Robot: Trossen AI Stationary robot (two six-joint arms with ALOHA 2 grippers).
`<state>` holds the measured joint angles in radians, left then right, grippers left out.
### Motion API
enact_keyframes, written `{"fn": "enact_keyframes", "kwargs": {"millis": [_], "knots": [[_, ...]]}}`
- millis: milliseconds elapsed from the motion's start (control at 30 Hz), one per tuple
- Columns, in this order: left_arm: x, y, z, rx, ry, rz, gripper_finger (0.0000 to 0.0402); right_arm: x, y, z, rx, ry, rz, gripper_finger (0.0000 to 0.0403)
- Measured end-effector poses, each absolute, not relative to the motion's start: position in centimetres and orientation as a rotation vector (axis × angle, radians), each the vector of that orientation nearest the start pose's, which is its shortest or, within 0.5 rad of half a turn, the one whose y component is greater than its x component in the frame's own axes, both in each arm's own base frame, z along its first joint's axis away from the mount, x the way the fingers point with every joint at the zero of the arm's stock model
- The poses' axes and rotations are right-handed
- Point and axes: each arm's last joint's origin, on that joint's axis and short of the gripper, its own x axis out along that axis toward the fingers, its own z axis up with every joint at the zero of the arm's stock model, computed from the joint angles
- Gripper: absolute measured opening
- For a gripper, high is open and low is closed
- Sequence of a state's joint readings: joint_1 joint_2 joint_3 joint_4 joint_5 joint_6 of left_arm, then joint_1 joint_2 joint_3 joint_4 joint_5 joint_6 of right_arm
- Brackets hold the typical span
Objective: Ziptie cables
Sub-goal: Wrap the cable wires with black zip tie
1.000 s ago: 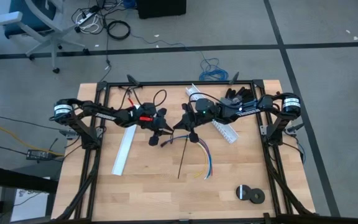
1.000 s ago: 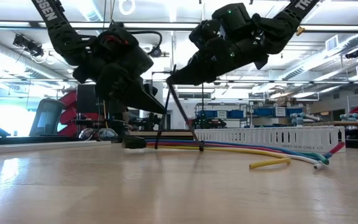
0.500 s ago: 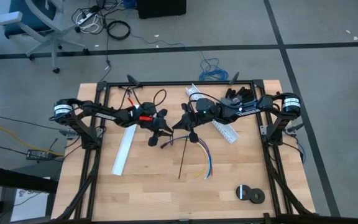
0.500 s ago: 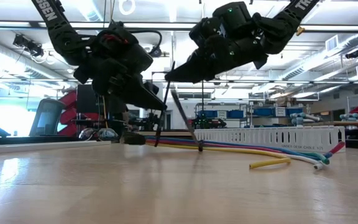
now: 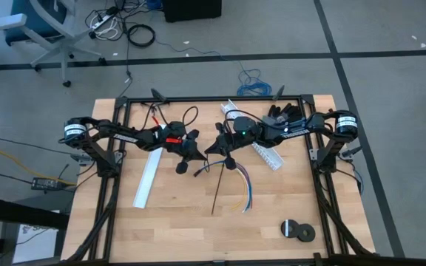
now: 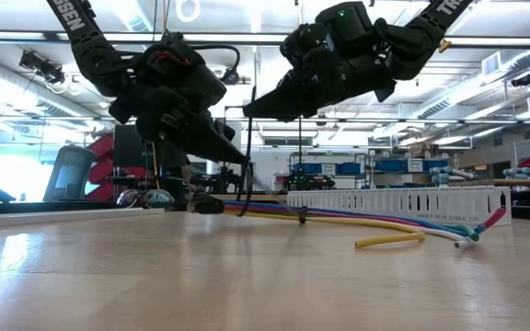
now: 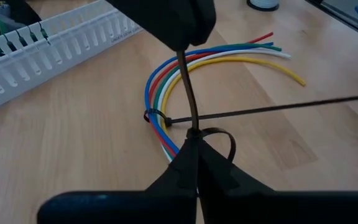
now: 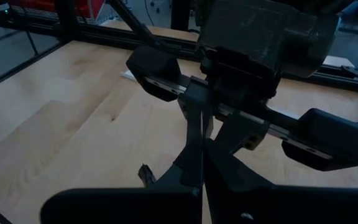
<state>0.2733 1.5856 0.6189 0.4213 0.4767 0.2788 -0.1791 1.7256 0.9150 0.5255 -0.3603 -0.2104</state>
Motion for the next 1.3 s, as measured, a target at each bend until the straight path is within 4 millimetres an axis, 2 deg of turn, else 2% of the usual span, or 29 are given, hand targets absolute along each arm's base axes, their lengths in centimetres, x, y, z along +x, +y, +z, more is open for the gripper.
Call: {"fn": "enact_keyframes", "kwargs": {"millis": [133, 400, 833, 1133, 1300], "knots": [[28.52, 6.64, 15.16, 0.047, 0.479, -0.251, 0.0006, 36.0, -5.48, 20.14, -0.132, 0.256, 0.208, 0.0], [28.56, 6.84, 15.18, 0.059, 0.482, -0.199, 0.0037, 35.96, -5.47, 20.01, -0.118, 0.271, 0.208, 0.0], [28.68, 6.74, 15.43, 0.061, 0.447, -0.236, 0.0124, 36.02, -5.43, 20.25, -0.123, 0.243, 0.22, 0.0], [28.71, 6.51, 15.62, 0.055, 0.412, -0.319, 0.0122, 36.15, -5.32, 20.35, -0.115, 0.218, 0.24, 0.0], [28.78, 6.47, 15.25, 0.044, 0.417, -0.345, 0.008, 36.17, -5.32, 20.39, -0.114, 0.212, 0.24, 0.0]]}}
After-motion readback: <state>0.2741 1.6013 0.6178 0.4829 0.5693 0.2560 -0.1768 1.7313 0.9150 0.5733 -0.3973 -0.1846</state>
